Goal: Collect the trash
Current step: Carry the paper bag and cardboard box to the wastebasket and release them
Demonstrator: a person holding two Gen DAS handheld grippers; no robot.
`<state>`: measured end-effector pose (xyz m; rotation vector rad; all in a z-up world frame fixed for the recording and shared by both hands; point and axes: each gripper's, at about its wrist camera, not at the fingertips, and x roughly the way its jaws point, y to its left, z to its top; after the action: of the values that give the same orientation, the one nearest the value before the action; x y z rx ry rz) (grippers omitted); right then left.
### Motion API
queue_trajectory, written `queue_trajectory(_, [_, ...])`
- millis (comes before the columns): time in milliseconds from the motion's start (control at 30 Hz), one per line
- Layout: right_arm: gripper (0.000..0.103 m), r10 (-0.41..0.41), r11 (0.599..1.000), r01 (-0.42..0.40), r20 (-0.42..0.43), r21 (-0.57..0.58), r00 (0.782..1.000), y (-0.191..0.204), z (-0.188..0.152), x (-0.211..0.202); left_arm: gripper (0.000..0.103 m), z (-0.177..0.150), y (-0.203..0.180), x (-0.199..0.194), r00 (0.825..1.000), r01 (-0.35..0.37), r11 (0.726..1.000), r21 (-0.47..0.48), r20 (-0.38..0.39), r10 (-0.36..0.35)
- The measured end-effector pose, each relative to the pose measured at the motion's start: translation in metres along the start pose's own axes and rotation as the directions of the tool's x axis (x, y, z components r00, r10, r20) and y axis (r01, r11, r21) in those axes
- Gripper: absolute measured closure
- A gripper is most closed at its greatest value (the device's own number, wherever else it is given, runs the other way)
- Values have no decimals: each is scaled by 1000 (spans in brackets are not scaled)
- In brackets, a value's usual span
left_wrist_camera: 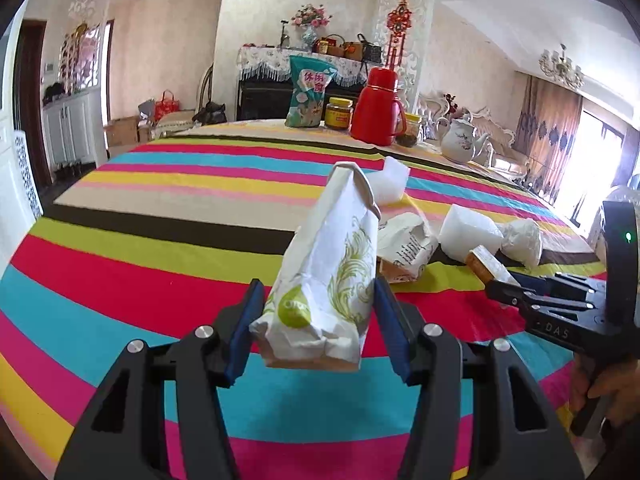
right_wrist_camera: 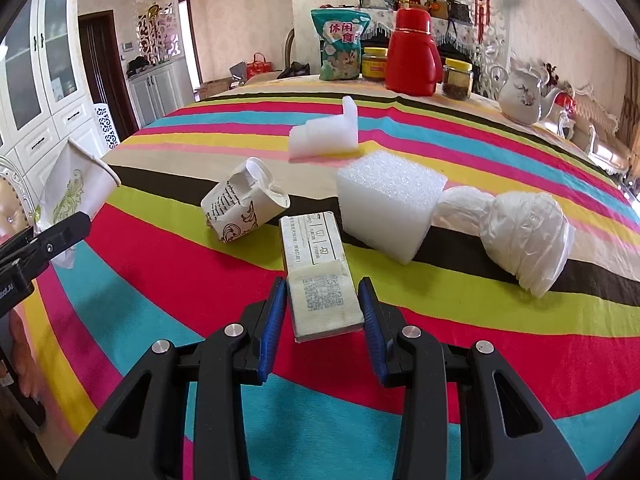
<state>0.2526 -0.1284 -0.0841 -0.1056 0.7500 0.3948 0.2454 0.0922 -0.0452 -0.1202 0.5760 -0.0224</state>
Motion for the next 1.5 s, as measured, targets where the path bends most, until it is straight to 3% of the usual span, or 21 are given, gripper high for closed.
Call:
queue_trajectory(233, [67, 11, 1000, -12, 30, 7, 999, 0, 0, -6, 49, -2, 2, -2, 1000, -4, 1000, -4, 10, 4])
queue_trajectory(433, [67, 54, 998, -51, 61, -42, 997, 24, 5, -17, 49, 2, 4, -9, 999, -14, 1000, -2, 40, 14])
queue_trajectory(700, [67, 80, 992, -67, 118, -107, 990, 56, 11, -49, 49, 14, 15, -40, 998, -55, 999, -2, 41, 55])
queue_trajectory(933, [67, 127, 981, -104, 139, -164, 982, 85, 13, -71, 48, 2, 32, -85, 995, -84, 996, 7, 59, 83])
queue_trajectory(1233, [67, 230, 951, -190, 148, -246, 962, 152, 19, -84, 48, -14, 71, -134, 981, -165, 986, -23, 99, 167])
queue_trajectory(1500, [66, 342, 910, -287, 149, -300, 928, 216, 18, -88, 47, -37, 114, -183, 950, -274, 960, -60, 139, 280])
